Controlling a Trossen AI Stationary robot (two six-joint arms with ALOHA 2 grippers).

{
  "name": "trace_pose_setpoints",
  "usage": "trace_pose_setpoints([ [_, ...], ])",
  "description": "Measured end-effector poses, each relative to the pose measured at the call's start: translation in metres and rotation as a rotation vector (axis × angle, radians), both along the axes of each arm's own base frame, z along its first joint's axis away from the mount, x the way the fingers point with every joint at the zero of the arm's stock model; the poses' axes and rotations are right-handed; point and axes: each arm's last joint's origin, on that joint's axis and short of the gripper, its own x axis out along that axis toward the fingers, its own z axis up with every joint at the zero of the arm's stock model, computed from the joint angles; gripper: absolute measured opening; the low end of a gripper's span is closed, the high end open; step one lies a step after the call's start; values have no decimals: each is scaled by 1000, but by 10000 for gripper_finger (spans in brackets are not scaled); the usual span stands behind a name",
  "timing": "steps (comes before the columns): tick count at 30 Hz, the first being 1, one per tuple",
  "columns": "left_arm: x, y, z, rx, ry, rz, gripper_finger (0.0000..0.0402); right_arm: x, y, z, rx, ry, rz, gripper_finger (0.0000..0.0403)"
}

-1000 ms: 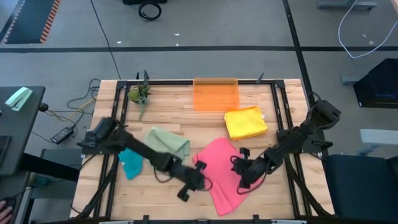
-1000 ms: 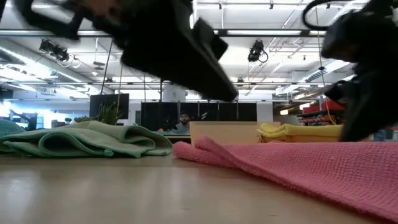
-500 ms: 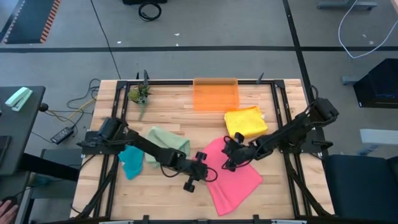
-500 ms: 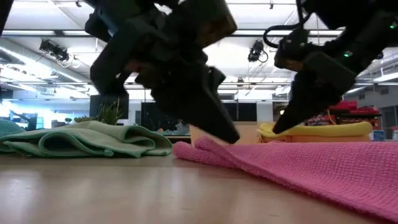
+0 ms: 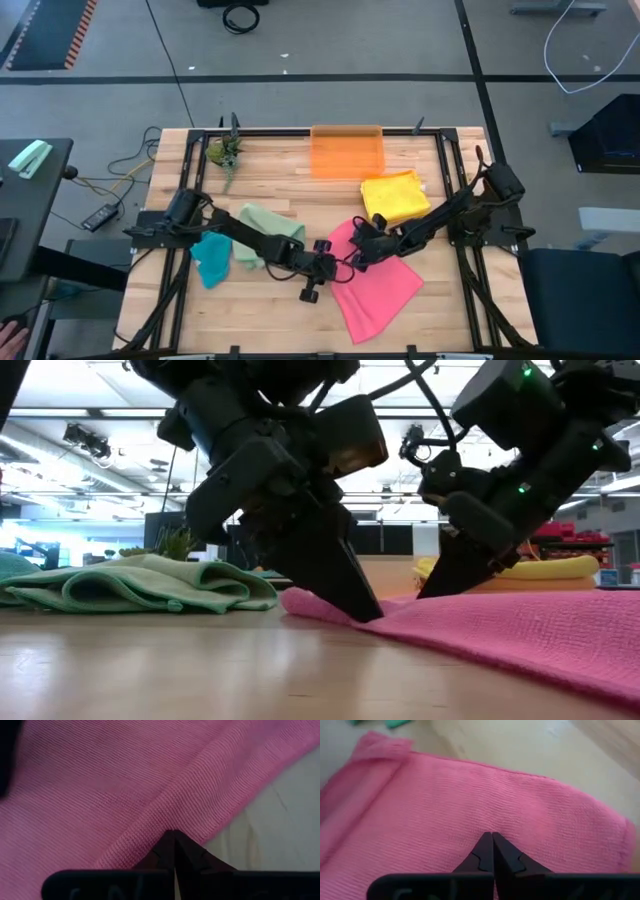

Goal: Fold microfiber towels
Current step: Fold the pink microfiber cloth

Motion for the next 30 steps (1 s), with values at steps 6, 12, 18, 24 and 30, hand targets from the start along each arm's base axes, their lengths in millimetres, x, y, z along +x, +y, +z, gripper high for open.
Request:
trace_pose_setpoints([
  [6,-16,-7,14,10,77,-11,6,-13,-5,4,13,65,-119,0],
  [12,-35,-3,30,62,190,37,5,-18,-8,5,5,60,-198,0],
  [18,-39,1,32,156,207,80,9,-16,-4,24,-22,1,-104,0],
  [24,-36,6,36,310,131,140,6,-30,18,62,7,-54,95,0],
  [30,-36,1,45,323,80,136,5,-63,62,68,61,-14,360,0],
])
